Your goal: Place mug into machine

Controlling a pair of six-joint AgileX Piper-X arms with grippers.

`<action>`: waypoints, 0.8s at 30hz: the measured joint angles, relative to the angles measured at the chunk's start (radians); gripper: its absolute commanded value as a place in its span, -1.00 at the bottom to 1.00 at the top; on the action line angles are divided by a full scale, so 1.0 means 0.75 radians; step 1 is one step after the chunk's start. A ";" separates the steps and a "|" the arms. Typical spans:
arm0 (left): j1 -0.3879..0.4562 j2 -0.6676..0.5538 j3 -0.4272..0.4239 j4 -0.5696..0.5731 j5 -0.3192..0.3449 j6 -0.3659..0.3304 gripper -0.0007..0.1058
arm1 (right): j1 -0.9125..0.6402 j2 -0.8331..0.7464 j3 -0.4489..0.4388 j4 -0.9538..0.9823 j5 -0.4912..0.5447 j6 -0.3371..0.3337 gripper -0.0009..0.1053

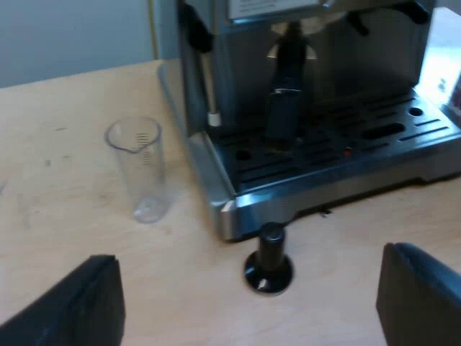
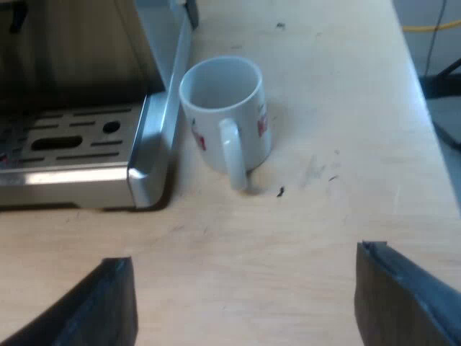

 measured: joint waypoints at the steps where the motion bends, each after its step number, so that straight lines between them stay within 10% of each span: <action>1: -0.016 0.024 -0.002 -0.017 0.018 0.000 0.38 | 0.000 0.021 0.000 -0.004 -0.021 0.000 0.23; 24: -0.355 0.457 -0.108 -0.371 0.159 0.009 0.38 | 0.000 0.395 -0.055 -0.214 -0.098 0.000 0.07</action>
